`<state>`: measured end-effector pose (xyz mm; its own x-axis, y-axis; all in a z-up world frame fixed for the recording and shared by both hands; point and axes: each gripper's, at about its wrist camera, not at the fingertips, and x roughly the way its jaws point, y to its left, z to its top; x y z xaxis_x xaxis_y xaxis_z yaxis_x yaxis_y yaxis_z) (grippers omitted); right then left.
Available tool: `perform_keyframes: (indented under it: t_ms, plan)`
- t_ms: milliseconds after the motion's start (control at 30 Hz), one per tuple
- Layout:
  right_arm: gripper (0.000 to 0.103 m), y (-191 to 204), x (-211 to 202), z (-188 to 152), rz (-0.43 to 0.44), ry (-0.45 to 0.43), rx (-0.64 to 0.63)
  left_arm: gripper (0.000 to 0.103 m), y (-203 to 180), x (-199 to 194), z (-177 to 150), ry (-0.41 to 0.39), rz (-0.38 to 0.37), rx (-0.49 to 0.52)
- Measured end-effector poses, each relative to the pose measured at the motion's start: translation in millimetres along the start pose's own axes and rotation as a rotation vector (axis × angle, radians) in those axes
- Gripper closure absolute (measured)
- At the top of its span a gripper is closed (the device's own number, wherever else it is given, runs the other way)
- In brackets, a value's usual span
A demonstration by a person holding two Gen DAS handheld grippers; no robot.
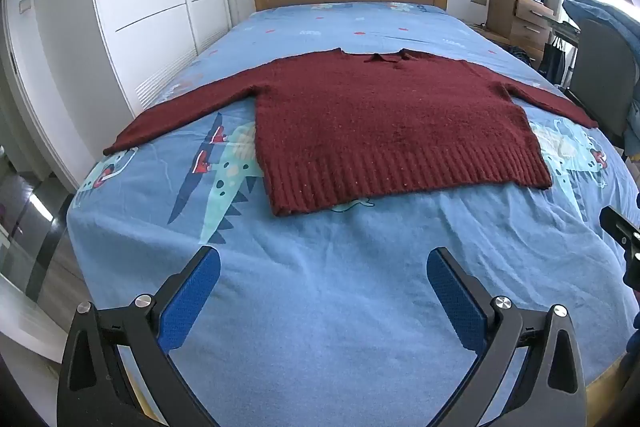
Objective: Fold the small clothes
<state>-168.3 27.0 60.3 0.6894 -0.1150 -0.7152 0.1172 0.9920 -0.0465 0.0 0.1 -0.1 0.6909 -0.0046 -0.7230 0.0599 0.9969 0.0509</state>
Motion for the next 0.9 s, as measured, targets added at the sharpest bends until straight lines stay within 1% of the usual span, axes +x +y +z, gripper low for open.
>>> perform_keyframes:
  t_ms: [233, 400, 900]
  plan:
    - [0.0, -0.6, 1.5, -0.6, 0.004, 0.002, -0.002, 0.001, 1.7, -1.9, 0.3, 0.003, -0.002, 0.004]
    - [0.0, -3.9, 2.1, -2.0, -0.002, 0.012, 0.009, 0.001, -4.8, -0.7, -2.2, 0.008, 0.008, 0.004]
    - [0.0, -8.4, 5.6, -4.2, -0.01, 0.025, 0.016, 0.001, -3.7, 3.9, -5.5, 0.024, 0.0, -0.006]
